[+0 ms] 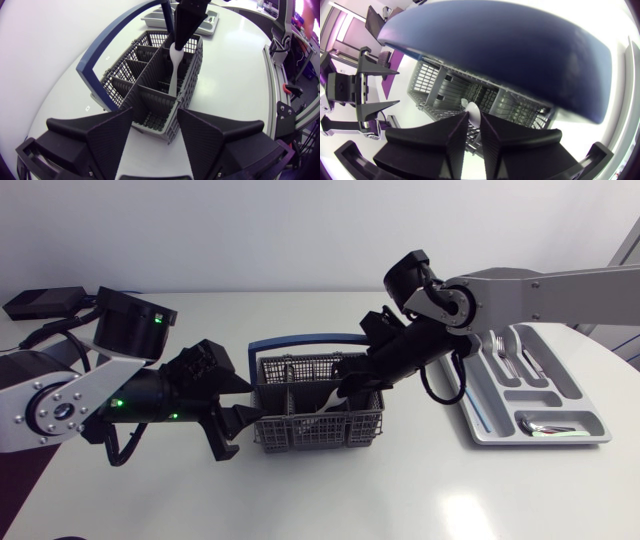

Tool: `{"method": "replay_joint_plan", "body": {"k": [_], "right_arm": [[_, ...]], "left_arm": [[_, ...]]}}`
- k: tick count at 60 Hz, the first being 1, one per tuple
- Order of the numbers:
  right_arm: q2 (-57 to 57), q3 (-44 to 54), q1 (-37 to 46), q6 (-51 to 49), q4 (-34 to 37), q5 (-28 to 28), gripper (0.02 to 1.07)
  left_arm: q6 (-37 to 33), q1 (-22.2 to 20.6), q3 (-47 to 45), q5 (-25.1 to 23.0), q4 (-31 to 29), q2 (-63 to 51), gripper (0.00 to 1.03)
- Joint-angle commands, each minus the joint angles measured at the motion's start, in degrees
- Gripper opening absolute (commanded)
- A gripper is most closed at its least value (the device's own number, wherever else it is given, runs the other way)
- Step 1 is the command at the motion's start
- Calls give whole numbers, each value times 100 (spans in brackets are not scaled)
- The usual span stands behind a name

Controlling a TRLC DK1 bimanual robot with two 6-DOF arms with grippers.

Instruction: Unload the cutlery basket into the drawer organizer.

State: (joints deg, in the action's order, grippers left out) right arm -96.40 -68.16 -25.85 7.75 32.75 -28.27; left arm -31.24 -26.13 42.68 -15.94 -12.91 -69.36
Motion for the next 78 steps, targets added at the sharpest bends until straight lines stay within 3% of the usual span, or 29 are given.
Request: {"method": "replay_joint_plan", "body": {"k": [1,20,28,37,42,45,52,61,68,78], "right_arm": [[-125,-57,-52,166,-32,6,16],[306,-39,-369,43,-23,-293,11],[473,-83,-773,-116,3,50,9],[825,-92,-1265,-414,12,964,9],[1027,-136,-1362,-432,12,1069,9],[1141,-189,-1327,-406,38,876,9],[1326,-373,-676,-186,267,-592,9],[1730,-593,291,-151,847,-1761,9],[2090,-593,1126,-467,1444,-2218,9],[2433,-452,2145,-1329,2429,-2411,9]], "left_arm": [[39,-50,-154,30,43,90,63],[39,-41,-189,56,25,213,63],[48,-41,-233,56,25,257,63],[48,-33,-277,65,7,327,63],[48,-33,-295,65,7,336,63],[48,-33,-304,65,7,336,63],[48,-50,-304,92,7,327,63],[48,-59,-312,135,7,327,63],[48,-59,-304,144,7,327,63],[57,-129,-286,188,7,283,63]]}}
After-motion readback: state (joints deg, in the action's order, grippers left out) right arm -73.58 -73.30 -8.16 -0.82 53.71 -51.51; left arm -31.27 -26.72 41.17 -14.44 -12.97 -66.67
